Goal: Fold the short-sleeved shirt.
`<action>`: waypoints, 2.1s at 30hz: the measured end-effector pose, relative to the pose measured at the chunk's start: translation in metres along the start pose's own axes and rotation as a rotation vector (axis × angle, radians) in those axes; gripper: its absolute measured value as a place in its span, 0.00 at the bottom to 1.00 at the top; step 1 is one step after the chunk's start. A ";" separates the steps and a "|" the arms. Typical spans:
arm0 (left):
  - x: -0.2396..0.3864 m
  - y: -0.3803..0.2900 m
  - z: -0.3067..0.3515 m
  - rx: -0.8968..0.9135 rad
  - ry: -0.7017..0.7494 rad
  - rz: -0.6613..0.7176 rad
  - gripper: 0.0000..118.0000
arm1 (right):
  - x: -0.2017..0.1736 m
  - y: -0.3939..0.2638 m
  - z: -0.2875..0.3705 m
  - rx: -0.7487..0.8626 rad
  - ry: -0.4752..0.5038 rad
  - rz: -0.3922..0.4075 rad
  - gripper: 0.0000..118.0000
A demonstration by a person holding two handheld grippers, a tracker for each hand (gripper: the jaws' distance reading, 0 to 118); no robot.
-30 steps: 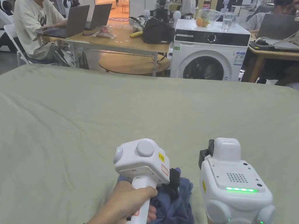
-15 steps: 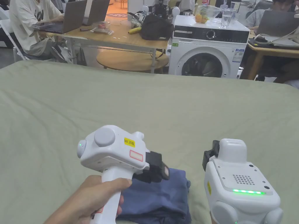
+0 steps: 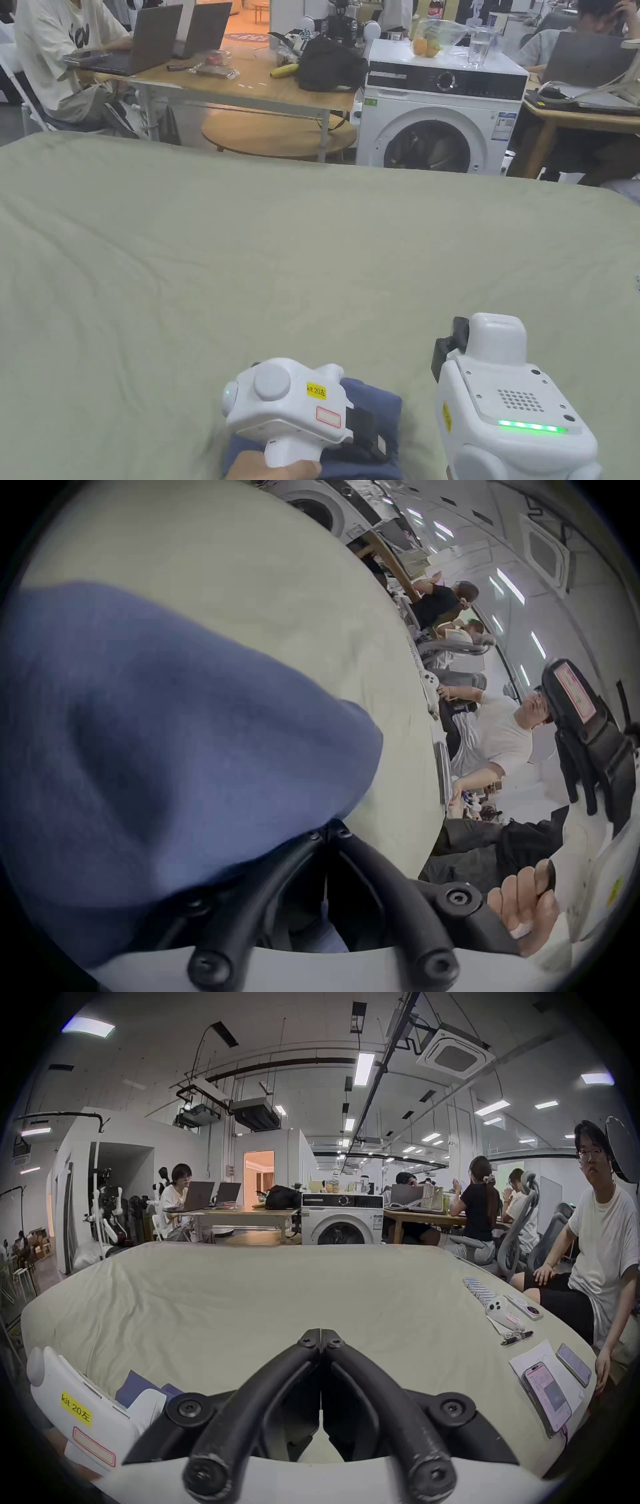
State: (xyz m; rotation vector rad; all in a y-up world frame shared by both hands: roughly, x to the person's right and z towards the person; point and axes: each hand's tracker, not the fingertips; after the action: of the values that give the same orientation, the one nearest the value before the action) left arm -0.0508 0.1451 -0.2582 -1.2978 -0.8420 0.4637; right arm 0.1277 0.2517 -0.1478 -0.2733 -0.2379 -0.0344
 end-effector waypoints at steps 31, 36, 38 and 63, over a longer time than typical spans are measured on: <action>0.013 -0.049 0.195 1.235 0.721 -0.592 0.00 | -0.042 0.034 0.004 0.186 0.060 0.007 0.00; 0.011 -0.053 0.196 1.236 0.701 -0.580 0.00 | -0.034 0.025 0.014 0.147 0.075 0.029 0.00; 0.010 -0.055 0.197 1.224 0.695 -0.588 0.00 | -0.031 0.014 0.022 0.092 0.087 0.046 0.00; -0.091 -0.044 0.208 0.590 0.193 -0.057 0.48 | -0.050 -0.068 -0.040 -0.476 0.167 0.030 0.00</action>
State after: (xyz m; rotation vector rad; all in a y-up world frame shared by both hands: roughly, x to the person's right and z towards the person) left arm -0.2728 0.2033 -0.2325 -0.7554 -0.5208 0.4862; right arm 0.0839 0.1752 -0.1795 -0.7446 -0.0561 -0.0843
